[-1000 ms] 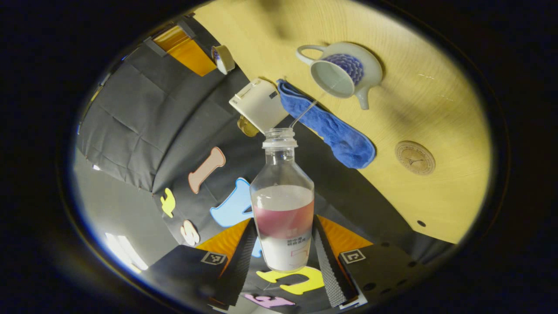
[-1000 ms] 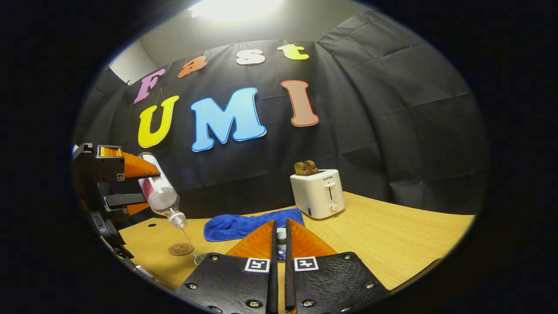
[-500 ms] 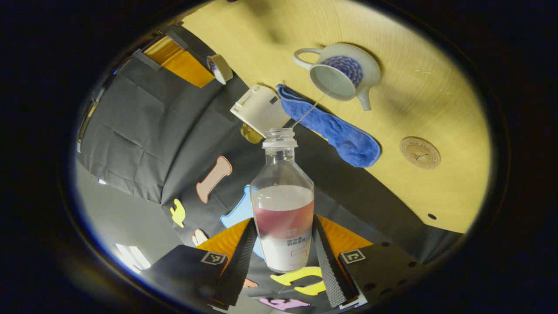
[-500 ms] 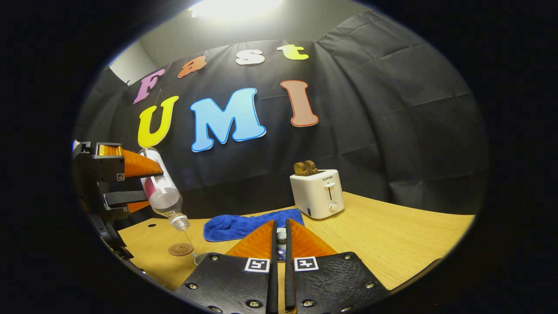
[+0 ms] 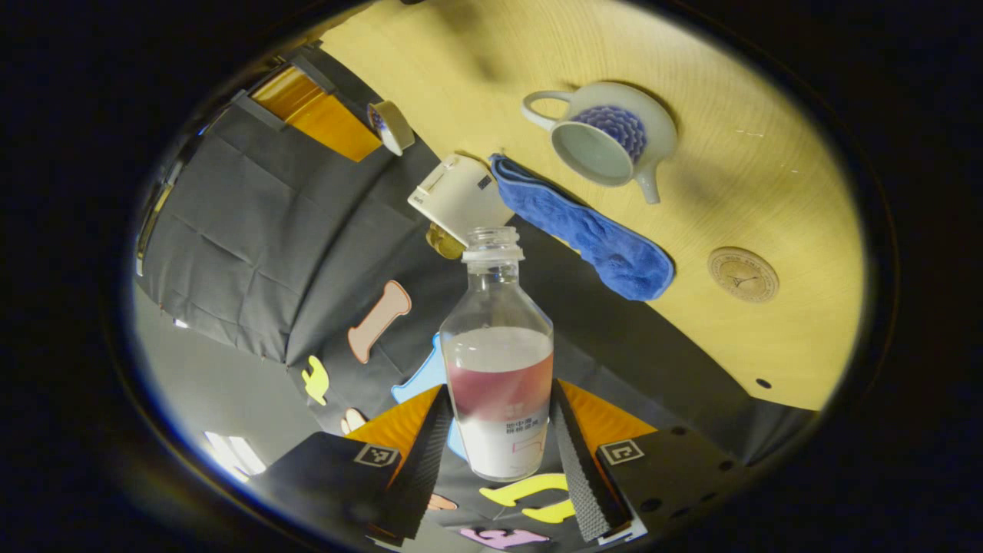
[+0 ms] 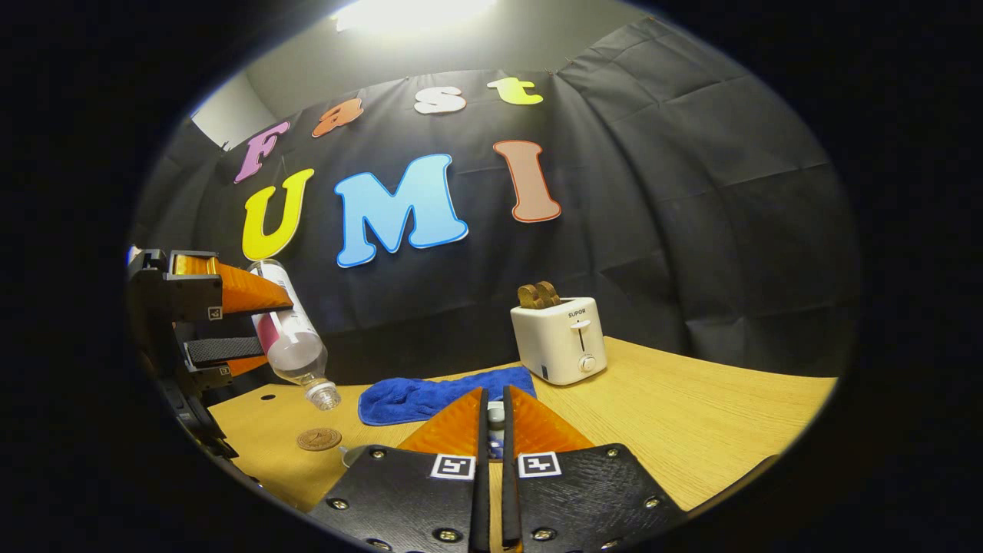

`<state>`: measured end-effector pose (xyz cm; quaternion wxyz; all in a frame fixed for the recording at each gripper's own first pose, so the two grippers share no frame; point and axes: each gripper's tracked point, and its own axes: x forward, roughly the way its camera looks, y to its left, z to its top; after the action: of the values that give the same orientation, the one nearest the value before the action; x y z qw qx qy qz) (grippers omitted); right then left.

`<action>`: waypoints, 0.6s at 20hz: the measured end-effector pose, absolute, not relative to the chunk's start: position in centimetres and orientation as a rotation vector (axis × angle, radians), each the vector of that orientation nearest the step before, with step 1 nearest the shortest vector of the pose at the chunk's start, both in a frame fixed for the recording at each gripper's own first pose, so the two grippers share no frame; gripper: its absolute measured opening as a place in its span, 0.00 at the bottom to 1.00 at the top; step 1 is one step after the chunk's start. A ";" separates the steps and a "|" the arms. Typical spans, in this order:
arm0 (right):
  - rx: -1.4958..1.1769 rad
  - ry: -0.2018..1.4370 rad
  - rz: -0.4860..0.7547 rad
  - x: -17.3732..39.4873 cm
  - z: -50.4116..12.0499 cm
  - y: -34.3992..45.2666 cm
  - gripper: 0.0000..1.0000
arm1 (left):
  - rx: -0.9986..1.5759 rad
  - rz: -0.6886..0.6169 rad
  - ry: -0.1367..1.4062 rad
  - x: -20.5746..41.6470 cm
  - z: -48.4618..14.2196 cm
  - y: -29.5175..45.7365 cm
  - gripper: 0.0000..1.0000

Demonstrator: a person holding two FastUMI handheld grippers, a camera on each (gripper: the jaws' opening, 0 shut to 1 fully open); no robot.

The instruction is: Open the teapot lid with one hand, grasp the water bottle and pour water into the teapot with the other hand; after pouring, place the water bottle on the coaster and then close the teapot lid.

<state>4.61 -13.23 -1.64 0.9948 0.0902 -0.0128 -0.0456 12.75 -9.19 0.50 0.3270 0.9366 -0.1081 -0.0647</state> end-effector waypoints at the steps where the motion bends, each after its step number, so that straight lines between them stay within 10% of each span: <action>1: 0.180 -0.024 -0.091 4.6 -1.7 -13.2 0.06 | 2.416 -0.177 -0.272 12.9 0.4 -8.9 0.87; 12: 0.166 -0.006 -0.106 4.9 -2.2 -13.4 0.06 | 1.544 -0.179 -0.036 15.2 -4.4 -4.5 0.87</action>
<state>4.85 -13.41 -2.22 0.9952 0.0829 -0.0030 -0.0527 15.24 -4.55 -4.40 0.7128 0.6965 -0.0161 -0.0808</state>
